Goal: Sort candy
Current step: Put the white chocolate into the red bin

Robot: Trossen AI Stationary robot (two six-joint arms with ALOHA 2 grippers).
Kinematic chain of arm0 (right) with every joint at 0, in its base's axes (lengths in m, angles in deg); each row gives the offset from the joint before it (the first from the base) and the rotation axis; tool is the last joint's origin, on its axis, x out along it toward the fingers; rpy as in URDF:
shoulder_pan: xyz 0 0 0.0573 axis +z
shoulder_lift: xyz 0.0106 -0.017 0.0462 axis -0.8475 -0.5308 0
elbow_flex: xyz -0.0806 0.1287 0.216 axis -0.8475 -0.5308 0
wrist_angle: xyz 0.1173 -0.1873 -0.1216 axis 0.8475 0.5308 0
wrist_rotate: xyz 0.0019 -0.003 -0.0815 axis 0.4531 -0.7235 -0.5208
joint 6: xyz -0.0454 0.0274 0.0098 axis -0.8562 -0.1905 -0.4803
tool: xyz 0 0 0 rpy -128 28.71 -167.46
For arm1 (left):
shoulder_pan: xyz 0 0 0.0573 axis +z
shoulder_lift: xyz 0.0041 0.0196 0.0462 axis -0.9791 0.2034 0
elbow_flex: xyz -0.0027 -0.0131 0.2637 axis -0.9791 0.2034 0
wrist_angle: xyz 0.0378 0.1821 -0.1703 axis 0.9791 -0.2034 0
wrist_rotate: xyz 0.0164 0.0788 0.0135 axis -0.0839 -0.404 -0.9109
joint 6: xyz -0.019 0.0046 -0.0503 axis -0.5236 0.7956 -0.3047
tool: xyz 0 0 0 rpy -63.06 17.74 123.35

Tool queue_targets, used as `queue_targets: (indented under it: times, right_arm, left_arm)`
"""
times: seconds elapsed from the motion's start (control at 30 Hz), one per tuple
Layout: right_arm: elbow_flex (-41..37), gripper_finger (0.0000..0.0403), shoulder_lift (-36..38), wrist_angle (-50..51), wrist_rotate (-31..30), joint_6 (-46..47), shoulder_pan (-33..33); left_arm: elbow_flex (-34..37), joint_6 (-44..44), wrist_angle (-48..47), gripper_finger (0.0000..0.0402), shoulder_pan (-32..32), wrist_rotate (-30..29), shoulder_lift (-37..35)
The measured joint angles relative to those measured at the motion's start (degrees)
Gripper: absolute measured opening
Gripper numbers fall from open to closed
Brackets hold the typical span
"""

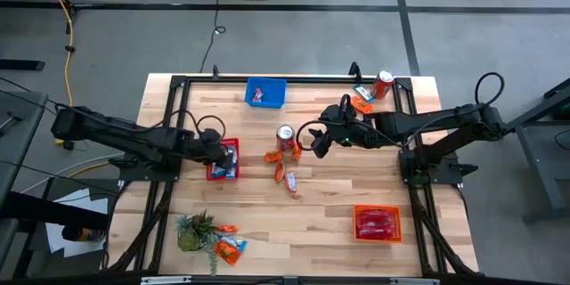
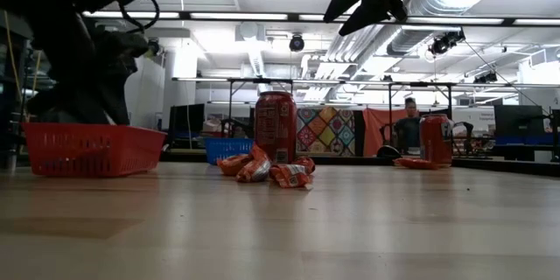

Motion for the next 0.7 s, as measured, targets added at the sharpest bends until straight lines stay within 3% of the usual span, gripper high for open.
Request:
queue_targets:
  times: [0.4, 0.57, 0.7]
  right_arm:
    - [0.0, 0.0231, 0.0, 0.1, 0.0, 0.0, 0.0]
    - [0.0, 0.0231, 0.0, 0.1, 0.0, 0.0, 0.0]
    - [0.0, 0.0231, 0.0, 0.2, 0.4, 0.0, 0.0]
  left_arm:
    - [-9.4, 16.5, -0.7, 0.0150, 0.3, -0.9, -6.8]
    - [-14.8, 33.2, 14.4, 0.0150, -0.9, 3.5, -5.4]
    - [-22.7, 47.6, 10.8, 0.0150, -5.5, 6.4, 1.4]
